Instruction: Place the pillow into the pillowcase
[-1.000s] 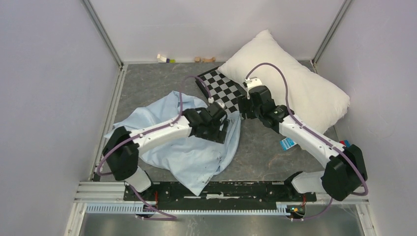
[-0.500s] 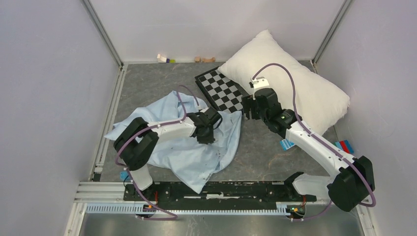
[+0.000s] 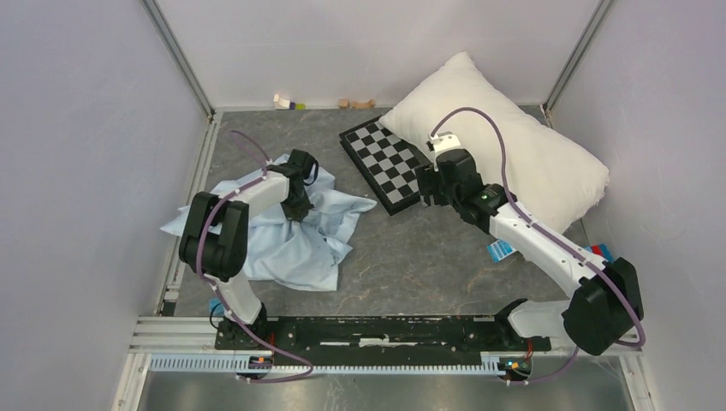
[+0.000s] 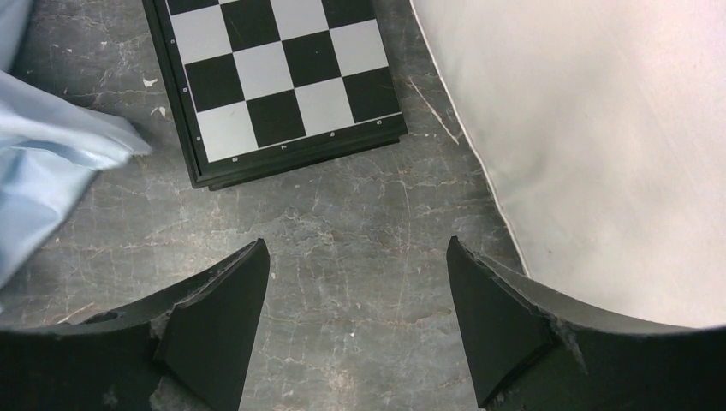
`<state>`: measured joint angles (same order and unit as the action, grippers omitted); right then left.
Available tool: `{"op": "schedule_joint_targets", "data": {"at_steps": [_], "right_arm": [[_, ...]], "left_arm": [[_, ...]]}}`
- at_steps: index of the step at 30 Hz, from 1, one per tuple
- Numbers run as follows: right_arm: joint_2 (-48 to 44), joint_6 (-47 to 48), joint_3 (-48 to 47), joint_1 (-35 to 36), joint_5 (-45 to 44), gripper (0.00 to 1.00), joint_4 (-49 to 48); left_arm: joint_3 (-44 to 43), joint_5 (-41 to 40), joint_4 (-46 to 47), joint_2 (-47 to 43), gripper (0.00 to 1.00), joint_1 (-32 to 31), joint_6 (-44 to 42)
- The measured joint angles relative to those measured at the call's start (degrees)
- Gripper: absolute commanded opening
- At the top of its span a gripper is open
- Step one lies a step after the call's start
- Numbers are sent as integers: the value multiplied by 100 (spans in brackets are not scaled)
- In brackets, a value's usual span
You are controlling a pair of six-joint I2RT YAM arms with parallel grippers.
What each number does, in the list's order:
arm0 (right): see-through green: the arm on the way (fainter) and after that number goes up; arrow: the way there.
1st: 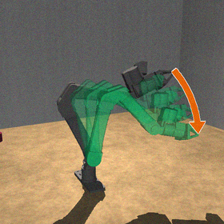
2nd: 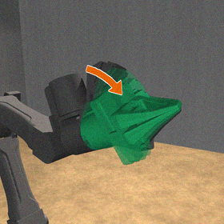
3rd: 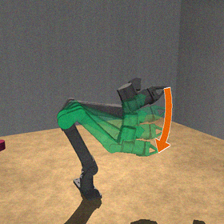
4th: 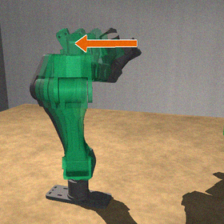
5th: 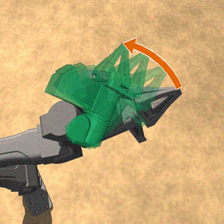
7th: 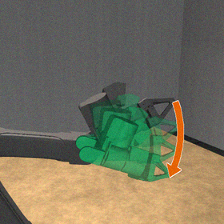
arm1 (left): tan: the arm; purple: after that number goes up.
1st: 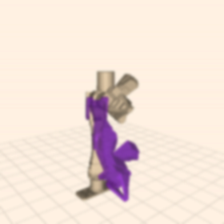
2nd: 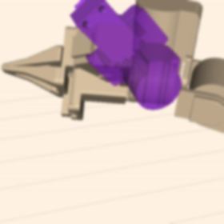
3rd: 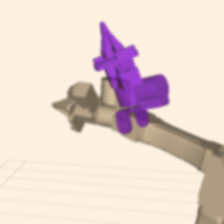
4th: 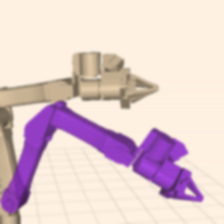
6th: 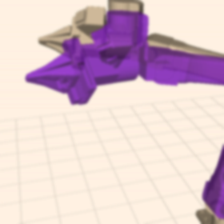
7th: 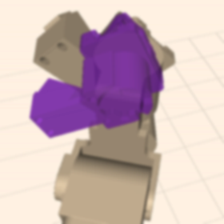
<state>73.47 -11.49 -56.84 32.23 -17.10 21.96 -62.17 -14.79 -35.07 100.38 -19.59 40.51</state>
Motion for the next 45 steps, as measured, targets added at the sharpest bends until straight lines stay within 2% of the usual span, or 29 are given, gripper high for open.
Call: {"op": "schedule_joint_targets", "data": {"at_steps": [3, 6, 8, 11, 14, 17, 21, 25, 27, 28, 29, 31, 32, 36, 40, 44, 45], "right_arm": [[179, 96, -149, -4, -79, 91, 4], [455, 232, -525, -72, -227, 98, 57], [726, 352, -927, -157, -376, 98, 59], [1281, 592, -1703, -341, -579, 98, -66], [1923, 798, -2524, -560, -769, 98, -227], [2695, 925, -3508, -863, -916, 98, -345], [3602, 1097, -4489, -1217, -1038, 98, -575], [4618, 1226, -5193, -1484, -1032, 96, -678], [4977, 1244, -5235, -1561, -988, 79, -695], [5082, 1263, -5235, -1587, -975, 64, -708], [5145, 1270, -5235, -1613, -955, 41, -737], [5130, 1311, -5257, -1644, -901, 8, -776], [5075, 1272, -5287, -1650, -855, 0, -776], [4769, 1287, -5320, -1679, -592, 0, -649], [4271, 1305, -5217, -1711, -162, 0, -267], [3274, 1373, -4719, -1676, 129, 0, 76], [2992, 1403, -4627, -1635, 166, 0, 210]], "left_arm": [[-138, -175, -251, 39, 4, 341, -232], [-210, -151, -411, 39, 13, 610, -348], [-240, -70, -474, 37, 24, 673, -402], [-273, 149, -555, -74, 46, 614, -525], [-354, 374, -636, -352, 70, 546, -654], [-518, 555, -706, -688, 85, 490, -789], [-791, 745, -741, -1130, 92, 398, -960], [-968, 820, -835, -1421, 92, 214, -1060], [-1051, 892, -874, -1484, 91, 114, -1106], [-1086, 907, -887, -1502, 90, 68, -1130], [-1130, 920, -916, -1506, 89, 24, -1150], [-1233, 942, -942, -1513, 86, -57, -1165], [-1287, 946, -946, -1515, 84, -90, -1165], [-1569, 1014, -979, -1515, 81, -216, -1165], [-1921, 1049, -999, -1515, 83, -374, -1165], [-2297, 1051, -1075, -1515, 91, -509, -1165], [-2422, 1054, -1117, -1515, 97, -535, -1165]]}}
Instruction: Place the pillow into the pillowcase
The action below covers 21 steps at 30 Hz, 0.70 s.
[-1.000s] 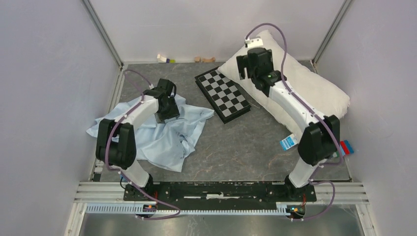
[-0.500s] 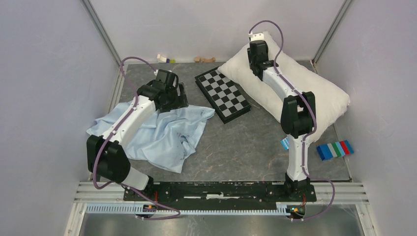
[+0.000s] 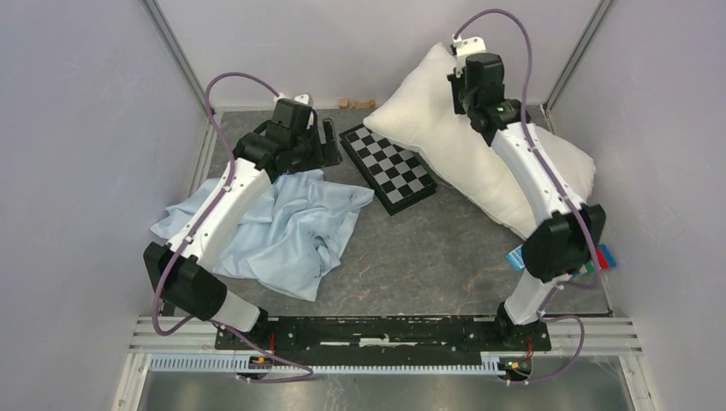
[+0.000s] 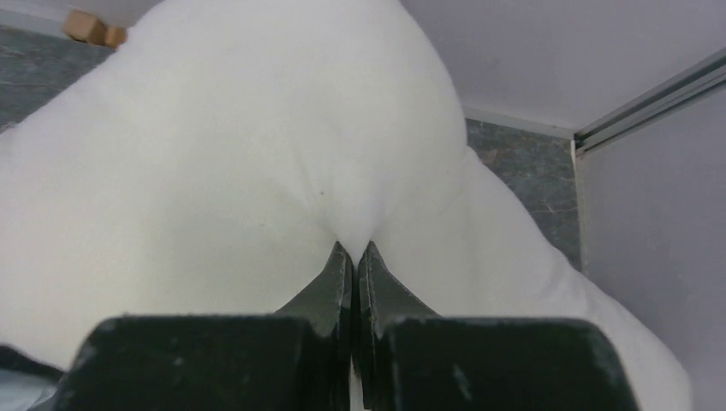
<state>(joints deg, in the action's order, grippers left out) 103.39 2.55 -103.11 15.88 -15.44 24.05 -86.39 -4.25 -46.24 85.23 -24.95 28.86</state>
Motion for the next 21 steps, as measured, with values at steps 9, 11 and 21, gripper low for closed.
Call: {"op": "schedule_joint_targets", "data": {"at_steps": [9, 11, 21], "right_arm": [[-2192, 74, 667, 1025, -37, 0, 640], [-2409, -2, 942, 1370, -90, 0, 612], [-2553, -671, 2155, 3069, -828, 0, 811]], "left_arm": [[-1054, 101, -155, -42, 100, -57, 4], [-1021, 131, -184, -133, 100, -57, 7], [728, 66, -264, -728, 92, -55, 39]]}}
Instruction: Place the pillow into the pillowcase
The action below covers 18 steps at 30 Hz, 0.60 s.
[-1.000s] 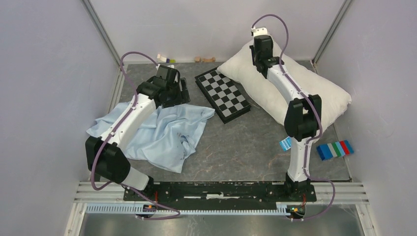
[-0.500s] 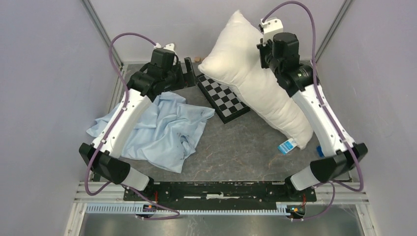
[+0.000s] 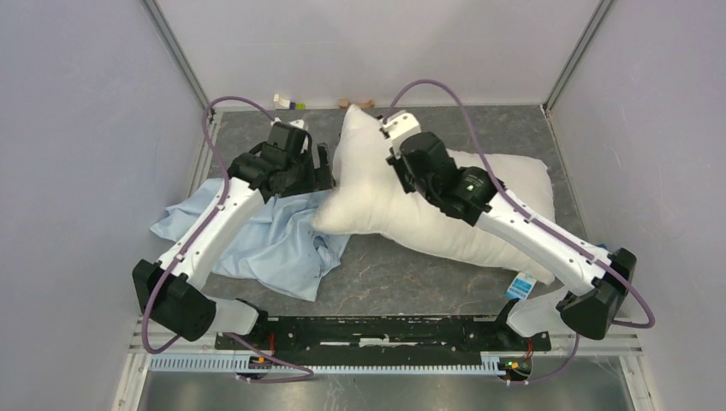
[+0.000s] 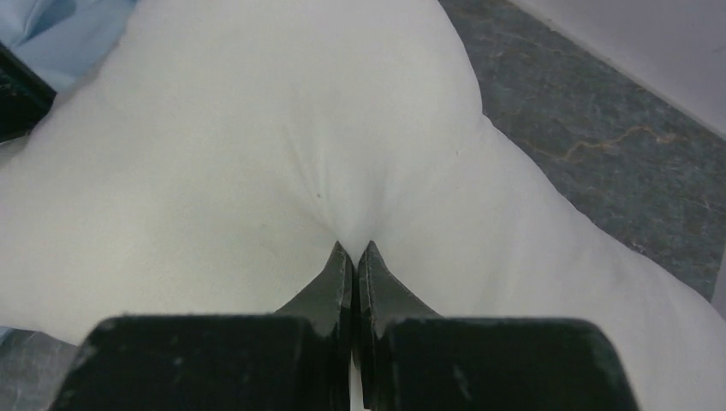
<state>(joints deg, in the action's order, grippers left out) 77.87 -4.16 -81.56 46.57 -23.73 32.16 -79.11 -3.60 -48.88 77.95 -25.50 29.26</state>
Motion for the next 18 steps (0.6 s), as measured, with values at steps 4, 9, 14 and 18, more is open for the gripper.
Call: {"op": "schedule_joint_targets", "data": {"at_steps": [4, 9, 14, 18], "right_arm": [[452, -129, -142, 573, -205, 0, 369], [739, -291, -343, 1176, -380, 0, 647], [715, -509, 74, 1340, -249, 72, 286], [610, -415, 433, 1373, -31, 98, -214]], "left_arm": [[557, 83, 83, 0, 79, -61, 68], [1099, 70, 214, -68, 59, -175, 116], [1467, 81, 354, -264, 35, -205, 136], [1679, 76, 404, -417, 25, -229, 140]]}}
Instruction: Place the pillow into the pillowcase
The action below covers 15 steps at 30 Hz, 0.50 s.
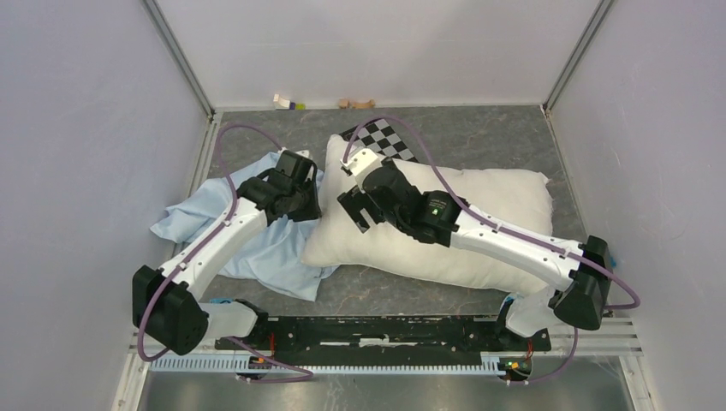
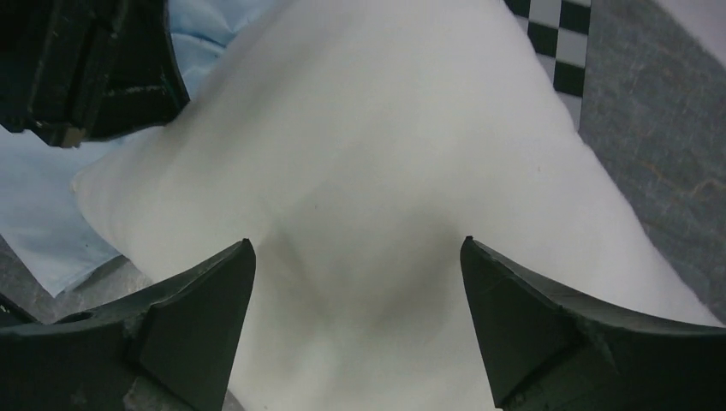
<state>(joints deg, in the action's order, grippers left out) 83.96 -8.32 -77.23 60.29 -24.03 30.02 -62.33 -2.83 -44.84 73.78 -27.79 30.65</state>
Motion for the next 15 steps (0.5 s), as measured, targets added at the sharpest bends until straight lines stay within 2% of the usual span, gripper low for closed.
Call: {"op": "schedule_joint_targets", "data": {"at_steps": [3, 5, 11, 15], "right_arm": [[11, 249, -50, 9, 103, 98, -361], [162, 505, -304, 9, 129, 98, -538], [1414, 997, -1681, -72, 83, 98, -957], [2229, 1060, -2098, -186, -55, 98, -1008]], "left_arm": [[48, -7, 15, -79, 24, -15, 0], [85, -83, 17, -153, 34, -22, 11], [111, -610, -74, -603, 49, 68, 238], [190, -1082, -223, -1078, 63, 487, 442]]}}
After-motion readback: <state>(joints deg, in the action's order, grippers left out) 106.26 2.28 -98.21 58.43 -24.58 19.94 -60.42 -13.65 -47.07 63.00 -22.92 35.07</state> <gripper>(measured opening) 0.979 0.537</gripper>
